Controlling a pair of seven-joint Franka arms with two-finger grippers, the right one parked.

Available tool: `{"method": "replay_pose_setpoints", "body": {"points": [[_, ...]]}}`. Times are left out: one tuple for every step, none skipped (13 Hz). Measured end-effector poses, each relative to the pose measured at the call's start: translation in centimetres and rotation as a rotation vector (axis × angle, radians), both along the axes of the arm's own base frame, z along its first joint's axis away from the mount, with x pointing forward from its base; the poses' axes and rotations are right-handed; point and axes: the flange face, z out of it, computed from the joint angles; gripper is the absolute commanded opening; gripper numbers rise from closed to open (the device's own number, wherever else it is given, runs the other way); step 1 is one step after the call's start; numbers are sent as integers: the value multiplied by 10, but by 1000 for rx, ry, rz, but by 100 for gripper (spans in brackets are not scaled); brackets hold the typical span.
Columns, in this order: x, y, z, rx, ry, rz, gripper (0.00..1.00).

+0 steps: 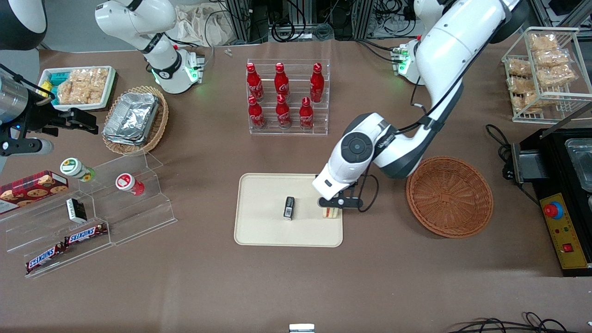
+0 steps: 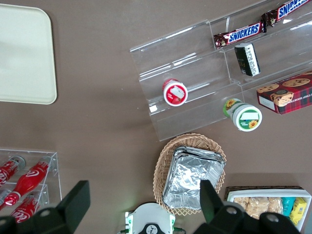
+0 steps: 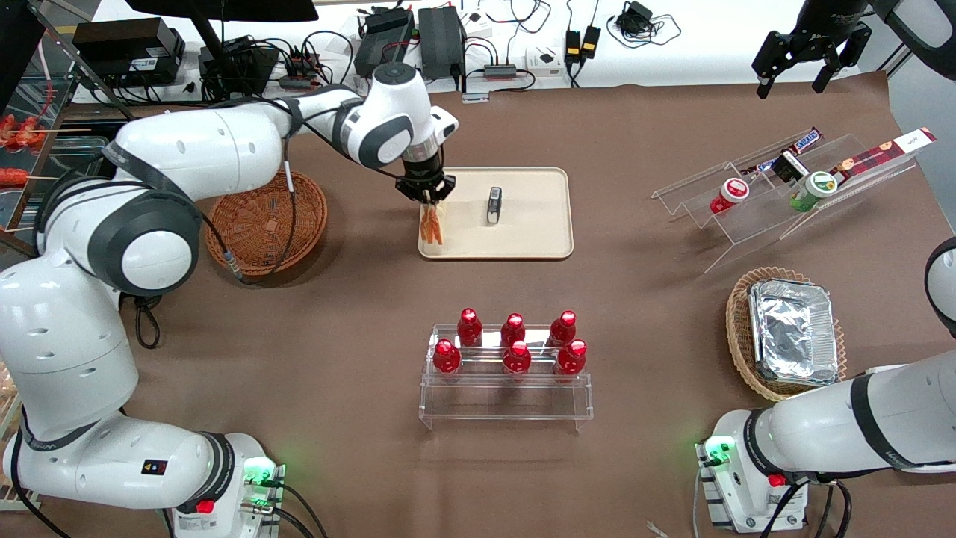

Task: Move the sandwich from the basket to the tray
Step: 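Carry the sandwich over the cream tray beside the black box, then lower the sandwich onto the tray and open the left gripper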

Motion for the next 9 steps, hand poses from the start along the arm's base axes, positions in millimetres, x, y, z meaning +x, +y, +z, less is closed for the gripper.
{"method": "replay_pose_setpoints", "body": {"points": [[-1, -3, -9, -5, 7, -2, 8], [1, -4, -16, -11, 9, 0, 8], [3, -3, -21, -12, 9, 2, 9], [5, -2, -23, -8, 5, 0, 13], [6, -2, -24, -6, 2, -1, 23], [7, -2, -24, -6, 0, -1, 39], [8, -2, -23, -7, -2, -1, 63], [8, -1, -22, -7, -3, 0, 100], [9, 0, -22, -8, -4, 2, 100]]}}
